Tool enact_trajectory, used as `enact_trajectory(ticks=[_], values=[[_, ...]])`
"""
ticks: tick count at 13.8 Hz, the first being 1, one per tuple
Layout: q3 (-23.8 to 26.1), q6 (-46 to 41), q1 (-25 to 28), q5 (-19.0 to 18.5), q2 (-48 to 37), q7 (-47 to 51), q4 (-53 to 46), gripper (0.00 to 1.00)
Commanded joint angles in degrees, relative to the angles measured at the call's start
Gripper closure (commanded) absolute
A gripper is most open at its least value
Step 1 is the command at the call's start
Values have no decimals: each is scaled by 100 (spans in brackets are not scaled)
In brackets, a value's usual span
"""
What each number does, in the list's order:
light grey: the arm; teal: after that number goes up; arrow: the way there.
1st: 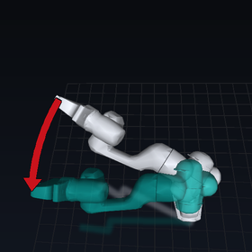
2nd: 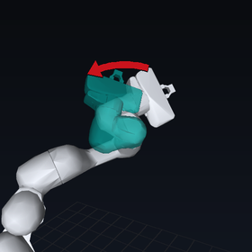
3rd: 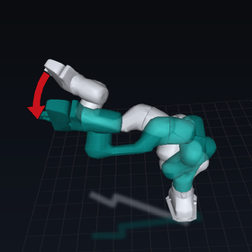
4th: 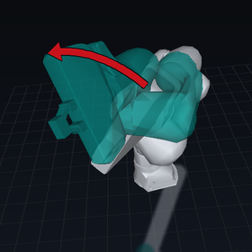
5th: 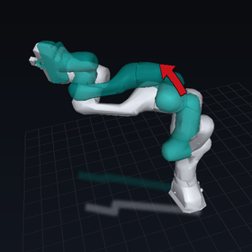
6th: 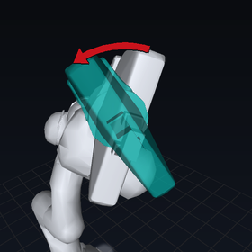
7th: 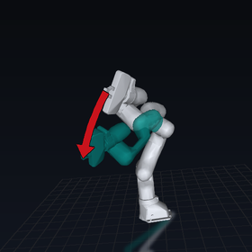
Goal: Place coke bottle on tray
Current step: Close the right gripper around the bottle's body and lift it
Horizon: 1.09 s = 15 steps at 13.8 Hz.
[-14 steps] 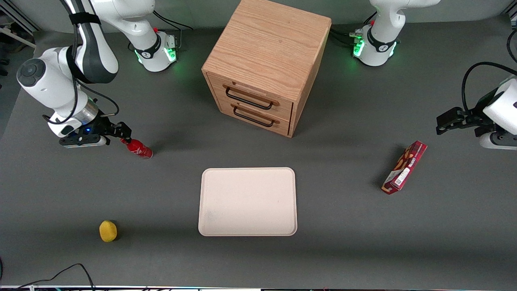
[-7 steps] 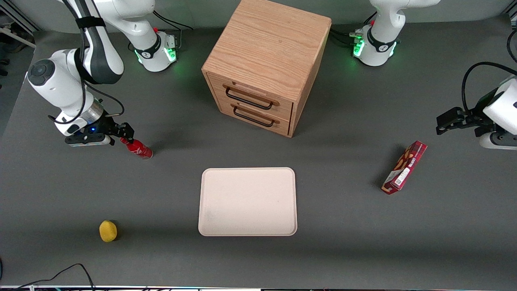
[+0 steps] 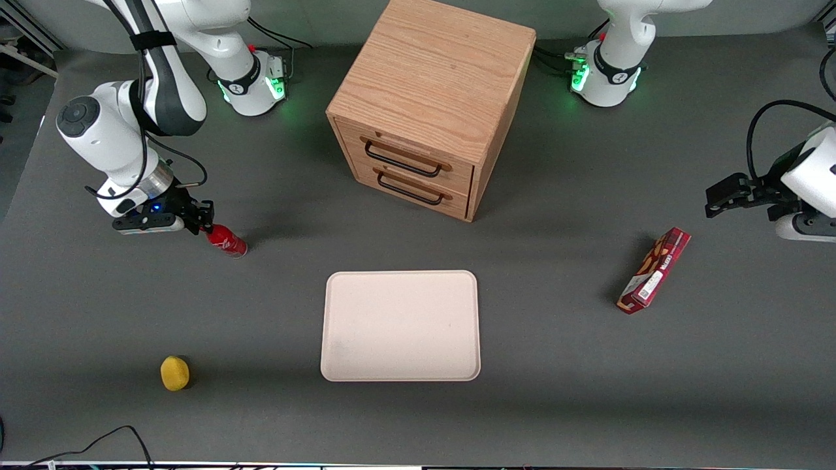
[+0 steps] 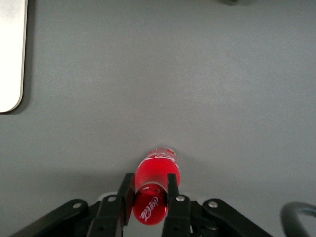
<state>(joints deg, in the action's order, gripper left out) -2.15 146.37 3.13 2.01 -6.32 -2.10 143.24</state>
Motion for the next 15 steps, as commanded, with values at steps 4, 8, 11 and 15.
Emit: enact_trajectory(ticks=[4,8,11,15], values=[[4,-11,12,81,-132,-168,38,91],[250,-1046,47,81,-89,95,-899,94],[557,-2108,74,81,463,542,-2269,95],[1145,-2990,91,46,1613,1385,-4212,95]])
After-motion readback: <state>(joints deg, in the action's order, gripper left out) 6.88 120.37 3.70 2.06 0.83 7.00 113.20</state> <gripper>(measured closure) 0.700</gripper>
